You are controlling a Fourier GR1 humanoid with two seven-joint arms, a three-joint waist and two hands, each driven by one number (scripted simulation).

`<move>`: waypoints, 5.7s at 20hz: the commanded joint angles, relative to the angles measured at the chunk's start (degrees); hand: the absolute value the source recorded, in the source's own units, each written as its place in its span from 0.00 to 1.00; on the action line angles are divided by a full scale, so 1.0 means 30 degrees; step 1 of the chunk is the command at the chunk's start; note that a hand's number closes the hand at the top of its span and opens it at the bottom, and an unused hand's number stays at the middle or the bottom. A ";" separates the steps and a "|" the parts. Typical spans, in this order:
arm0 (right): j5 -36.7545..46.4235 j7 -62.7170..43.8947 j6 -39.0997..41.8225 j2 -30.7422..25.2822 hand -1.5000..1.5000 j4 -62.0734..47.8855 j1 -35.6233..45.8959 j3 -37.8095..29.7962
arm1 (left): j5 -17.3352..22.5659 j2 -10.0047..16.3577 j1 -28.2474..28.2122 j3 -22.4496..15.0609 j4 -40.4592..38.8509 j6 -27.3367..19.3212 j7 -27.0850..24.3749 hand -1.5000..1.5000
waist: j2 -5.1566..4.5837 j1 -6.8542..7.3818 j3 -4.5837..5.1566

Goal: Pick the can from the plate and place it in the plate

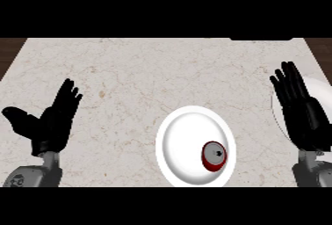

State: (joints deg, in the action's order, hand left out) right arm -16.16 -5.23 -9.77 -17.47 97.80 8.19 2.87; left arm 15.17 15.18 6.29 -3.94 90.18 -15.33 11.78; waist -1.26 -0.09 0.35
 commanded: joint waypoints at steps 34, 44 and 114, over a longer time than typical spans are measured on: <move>1.1582 -0.3268 0.7083 -0.4258 0.00 0.3718 -0.3552 0.5786 | -0.2224 0.0951 0.0296 0.0557 -0.2004 0.3302 -0.0497 0.50 | 0.0453 0.0217 -0.0115; 1.4161 -0.6902 1.0084 -0.3437 0.00 0.3048 -0.1130 0.6617 | -0.3002 -0.0147 0.1764 0.1043 -0.4308 0.3152 -0.1189 0.50 | 0.0407 -0.0001 -0.0109; 1.7108 -0.0718 0.1719 -0.0775 1.00 0.3918 -0.2951 -0.5368 | -0.4587 -0.0971 0.0115 0.3294 -0.2171 0.5679 -0.0456 0.50 | 0.0429 0.0059 -0.0128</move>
State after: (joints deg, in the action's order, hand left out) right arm 42.81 -8.88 -6.45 -16.76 112.84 -3.53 -4.40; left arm 1.00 11.86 8.80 5.84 81.98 0.67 10.20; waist 0.03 -0.28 -0.02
